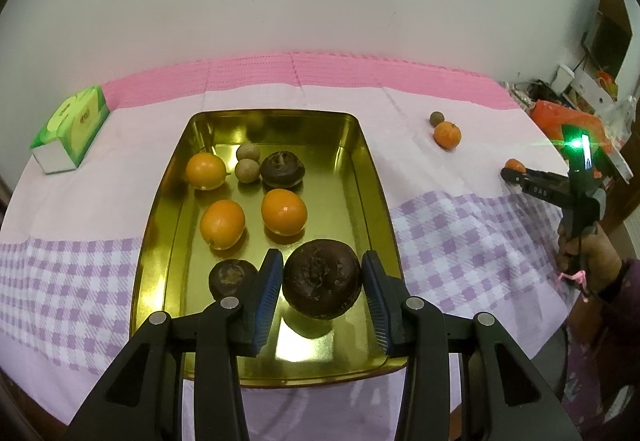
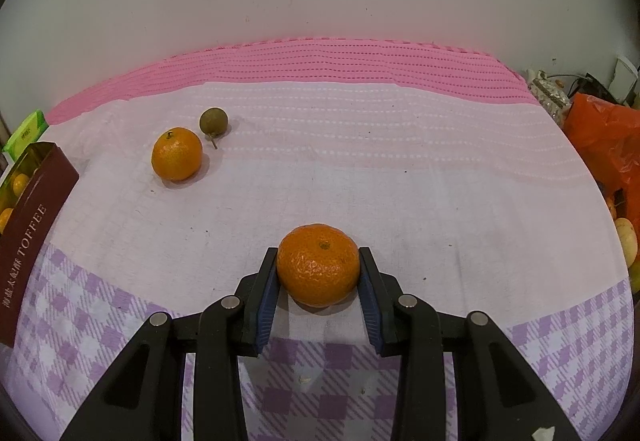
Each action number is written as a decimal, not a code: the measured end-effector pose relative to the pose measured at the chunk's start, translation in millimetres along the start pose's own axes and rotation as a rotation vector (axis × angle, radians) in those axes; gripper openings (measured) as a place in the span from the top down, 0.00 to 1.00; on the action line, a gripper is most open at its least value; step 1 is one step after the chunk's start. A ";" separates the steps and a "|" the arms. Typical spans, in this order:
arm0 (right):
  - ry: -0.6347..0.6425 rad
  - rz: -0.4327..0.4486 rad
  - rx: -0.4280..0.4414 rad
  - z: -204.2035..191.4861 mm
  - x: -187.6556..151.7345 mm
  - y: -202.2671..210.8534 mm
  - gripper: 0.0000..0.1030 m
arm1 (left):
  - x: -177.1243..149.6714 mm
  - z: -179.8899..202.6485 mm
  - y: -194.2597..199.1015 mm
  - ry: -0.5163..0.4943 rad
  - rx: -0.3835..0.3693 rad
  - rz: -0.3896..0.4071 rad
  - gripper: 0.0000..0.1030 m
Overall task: Organize fruits
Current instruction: 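Carry the dark brown fruit to the tray and open the left gripper while the right gripper grasps an orange, then move the open left gripper toward the small olive-green fruit on the cloth, then close the left gripper around the small olive-green fruit, then carry the olive-green fruit over the tray and open the left gripper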
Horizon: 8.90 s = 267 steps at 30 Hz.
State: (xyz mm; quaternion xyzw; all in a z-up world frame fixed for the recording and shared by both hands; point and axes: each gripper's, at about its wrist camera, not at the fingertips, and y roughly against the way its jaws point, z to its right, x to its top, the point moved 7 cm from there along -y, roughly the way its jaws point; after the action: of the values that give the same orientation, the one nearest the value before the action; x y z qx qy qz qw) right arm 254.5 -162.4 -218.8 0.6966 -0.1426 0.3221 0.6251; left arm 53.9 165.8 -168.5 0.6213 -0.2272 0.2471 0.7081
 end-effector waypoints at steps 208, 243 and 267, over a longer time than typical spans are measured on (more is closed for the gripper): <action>-0.152 0.014 -0.034 92.5 13.5 1.4 0.64 | 68.3 138.8 -28.0 -0.066 -0.089 -0.069 0.76; -0.087 -0.008 -0.157 79.2 11.4 3.0 0.64 | 7.3 -36.6 33.8 0.090 0.210 0.000 0.76; -0.085 -0.007 -0.157 79.2 10.5 3.8 0.64 | -13.7 -56.4 3.7 0.136 0.182 -0.077 0.76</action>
State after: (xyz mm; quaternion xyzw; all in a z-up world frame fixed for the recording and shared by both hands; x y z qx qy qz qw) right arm 281.6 -237.2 -210.2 0.6588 -0.1913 0.2777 0.6724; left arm 41.7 221.2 -181.4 0.6732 -0.1311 0.2809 0.6714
